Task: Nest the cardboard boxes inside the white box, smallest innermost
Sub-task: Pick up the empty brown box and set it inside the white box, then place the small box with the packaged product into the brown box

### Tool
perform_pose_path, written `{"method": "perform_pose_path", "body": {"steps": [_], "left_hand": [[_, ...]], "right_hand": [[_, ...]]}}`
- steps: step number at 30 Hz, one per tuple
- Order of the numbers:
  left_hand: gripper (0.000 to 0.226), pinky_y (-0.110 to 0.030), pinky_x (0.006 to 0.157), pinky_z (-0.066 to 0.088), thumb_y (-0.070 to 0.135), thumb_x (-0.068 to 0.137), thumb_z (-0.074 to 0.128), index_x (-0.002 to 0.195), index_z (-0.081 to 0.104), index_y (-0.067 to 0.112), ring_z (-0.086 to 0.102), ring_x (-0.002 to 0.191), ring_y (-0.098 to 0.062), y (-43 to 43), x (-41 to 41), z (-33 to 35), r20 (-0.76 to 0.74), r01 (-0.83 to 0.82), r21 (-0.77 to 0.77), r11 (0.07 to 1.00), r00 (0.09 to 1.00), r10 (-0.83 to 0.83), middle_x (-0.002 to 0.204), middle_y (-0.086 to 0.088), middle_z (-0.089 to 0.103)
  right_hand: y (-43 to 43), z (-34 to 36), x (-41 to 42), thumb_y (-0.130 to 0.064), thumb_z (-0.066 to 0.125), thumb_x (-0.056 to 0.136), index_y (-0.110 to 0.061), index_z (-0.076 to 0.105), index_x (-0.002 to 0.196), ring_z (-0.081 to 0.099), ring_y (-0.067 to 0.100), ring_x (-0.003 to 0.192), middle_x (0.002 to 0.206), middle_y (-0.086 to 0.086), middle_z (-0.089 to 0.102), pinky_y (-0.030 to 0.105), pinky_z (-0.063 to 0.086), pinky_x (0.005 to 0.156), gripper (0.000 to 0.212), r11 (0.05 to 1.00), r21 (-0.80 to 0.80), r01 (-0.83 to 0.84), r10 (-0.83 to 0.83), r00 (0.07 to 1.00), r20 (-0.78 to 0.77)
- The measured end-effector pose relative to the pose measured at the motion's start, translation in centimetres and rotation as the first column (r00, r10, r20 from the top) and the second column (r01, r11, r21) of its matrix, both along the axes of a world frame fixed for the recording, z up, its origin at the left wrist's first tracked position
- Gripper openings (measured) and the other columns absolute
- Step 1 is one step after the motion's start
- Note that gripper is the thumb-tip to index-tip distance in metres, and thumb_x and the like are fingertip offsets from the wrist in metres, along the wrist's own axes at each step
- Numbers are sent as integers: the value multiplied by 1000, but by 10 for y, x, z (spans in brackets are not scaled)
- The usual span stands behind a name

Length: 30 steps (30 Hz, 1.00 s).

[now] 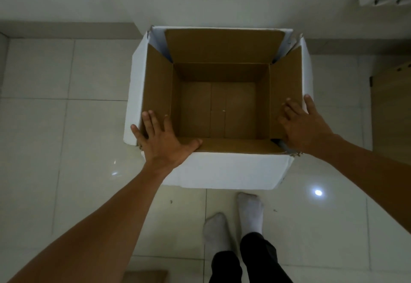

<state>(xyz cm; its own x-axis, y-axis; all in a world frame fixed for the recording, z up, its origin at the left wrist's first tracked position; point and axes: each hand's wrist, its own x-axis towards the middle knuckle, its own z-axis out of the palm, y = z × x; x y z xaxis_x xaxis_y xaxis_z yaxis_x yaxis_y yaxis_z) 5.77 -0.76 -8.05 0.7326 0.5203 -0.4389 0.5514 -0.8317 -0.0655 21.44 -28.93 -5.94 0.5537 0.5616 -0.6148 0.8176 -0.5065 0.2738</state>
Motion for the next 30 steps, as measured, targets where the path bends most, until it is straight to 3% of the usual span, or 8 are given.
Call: {"method": "perform_pose_path", "body": {"steps": [4, 10, 14, 20, 26, 30], "left_hand": [[77, -54, 110, -12, 75, 79, 39, 126, 50, 14, 4, 145, -31, -5, -20, 5, 189, 18, -45, 999, 982, -9, 155, -16, 20], [43, -53, 114, 6, 45, 91, 50, 120, 56, 15, 34, 136, -29, -13, -64, 21, 414, -4, -215, 977, 905, 95, 140, -12, 48], [41, -51, 114, 9, 38, 91, 52, 124, 53, 14, 40, 132, -27, -20, -103, 36, 451, -57, -240, 969, 877, 164, 136, -11, 52], [38, -48, 116, 11, 30, 91, 54, 124, 53, 13, 37, 133, -25, -46, -194, 48, 474, -129, -277, 952, 844, 252, 138, -12, 50], [37, -44, 116, 10, 29, 90, 54, 123, 54, 14, 38, 131, -22, -86, -308, 56, 444, -248, -344, 906, 807, 389, 135, -9, 51], [34, -45, 109, 29, 26, 88, 58, 120, 57, 12, 43, 124, -23, -111, -386, 55, 414, -332, -396, 856, 768, 489, 127, -7, 57]], "right_hand": [[7, 5, -14, -38, 51, 88, -12, 41, 136, 16, 30, 145, 150, 17, 35, 55, -5, 114, 56, 988, 133, 75, -71, 997, -31], [21, 20, -54, -26, 55, 86, -11, 54, 122, 41, 33, 131, 127, 16, 58, 53, 1, 116, 39, 907, 374, 194, -179, 981, -76], [32, 29, -93, -24, 58, 84, -14, 57, 117, 51, 31, 119, 117, 12, 63, 51, 3, 116, 35, 860, 465, 209, -195, 978, -78], [37, 35, -173, -29, 55, 86, -21, 50, 125, 49, 24, 124, 127, 7, 60, 47, 2, 117, 40, 857, 470, 210, -157, 976, -149], [23, 42, -264, -25, 53, 86, -15, 50, 123, 57, 29, 109, 113, 10, 66, 45, 18, 114, 38, 844, 491, 215, -136, 972, -191], [15, 34, -332, -26, 53, 87, -16, 50, 123, 61, 26, 97, 104, 9, 68, 41, 34, 105, 38, 860, 458, 227, -110, 957, -269]]}}
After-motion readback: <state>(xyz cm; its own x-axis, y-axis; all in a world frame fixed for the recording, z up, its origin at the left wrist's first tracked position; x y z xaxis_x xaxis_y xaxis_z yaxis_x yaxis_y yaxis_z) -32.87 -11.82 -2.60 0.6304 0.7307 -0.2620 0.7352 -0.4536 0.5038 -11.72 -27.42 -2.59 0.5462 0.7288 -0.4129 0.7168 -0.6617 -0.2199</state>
